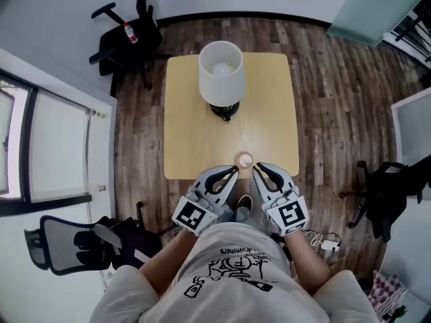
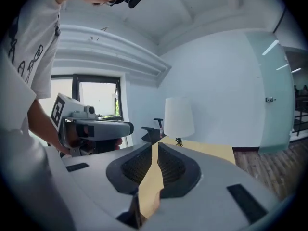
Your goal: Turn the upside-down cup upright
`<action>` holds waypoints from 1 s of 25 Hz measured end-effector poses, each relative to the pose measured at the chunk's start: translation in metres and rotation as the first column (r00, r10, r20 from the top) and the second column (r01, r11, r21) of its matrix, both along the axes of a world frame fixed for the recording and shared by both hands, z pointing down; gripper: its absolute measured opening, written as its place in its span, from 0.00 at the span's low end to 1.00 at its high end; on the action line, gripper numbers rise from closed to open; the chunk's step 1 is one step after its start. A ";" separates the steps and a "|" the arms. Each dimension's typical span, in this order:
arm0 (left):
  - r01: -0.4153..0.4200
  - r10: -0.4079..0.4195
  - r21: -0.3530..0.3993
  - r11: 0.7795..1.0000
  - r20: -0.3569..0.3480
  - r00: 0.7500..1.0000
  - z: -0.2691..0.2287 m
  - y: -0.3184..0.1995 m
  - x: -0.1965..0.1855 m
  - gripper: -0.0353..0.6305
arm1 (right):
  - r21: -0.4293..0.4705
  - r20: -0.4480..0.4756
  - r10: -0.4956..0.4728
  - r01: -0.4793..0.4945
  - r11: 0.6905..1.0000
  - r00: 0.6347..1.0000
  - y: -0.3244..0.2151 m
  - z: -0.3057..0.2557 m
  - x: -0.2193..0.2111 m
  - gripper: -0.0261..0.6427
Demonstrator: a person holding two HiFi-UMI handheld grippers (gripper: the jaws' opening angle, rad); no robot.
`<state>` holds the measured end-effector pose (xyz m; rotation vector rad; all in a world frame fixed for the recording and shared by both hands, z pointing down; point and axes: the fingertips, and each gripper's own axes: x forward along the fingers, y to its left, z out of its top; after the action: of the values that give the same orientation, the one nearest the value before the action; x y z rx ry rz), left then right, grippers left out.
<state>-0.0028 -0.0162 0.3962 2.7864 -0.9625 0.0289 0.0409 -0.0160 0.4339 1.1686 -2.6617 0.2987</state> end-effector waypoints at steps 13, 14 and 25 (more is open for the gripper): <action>-0.002 0.001 -0.013 1.000 -0.048 0.999 -0.062 0.020 -0.004 0.06 | 0.064 0.083 -0.001 -0.004 0.998 0.997 0.023 -0.095 -0.016 0.08; -0.001 0.000 -0.020 1.000 -0.057 0.998 -0.064 0.022 -0.006 0.06 | 0.065 0.093 0.003 -0.009 0.998 0.996 0.025 -0.099 -0.016 0.08; -0.008 0.009 0.014 1.000 -0.073 0.997 -0.080 0.032 -0.001 0.06 | 0.103 0.124 0.047 -0.060 0.993 0.991 0.036 -0.117 -0.017 0.07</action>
<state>-0.0041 0.0158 0.3162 2.7828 -0.9372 -0.0784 0.0238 0.0199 0.3170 1.2950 -2.7848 0.2466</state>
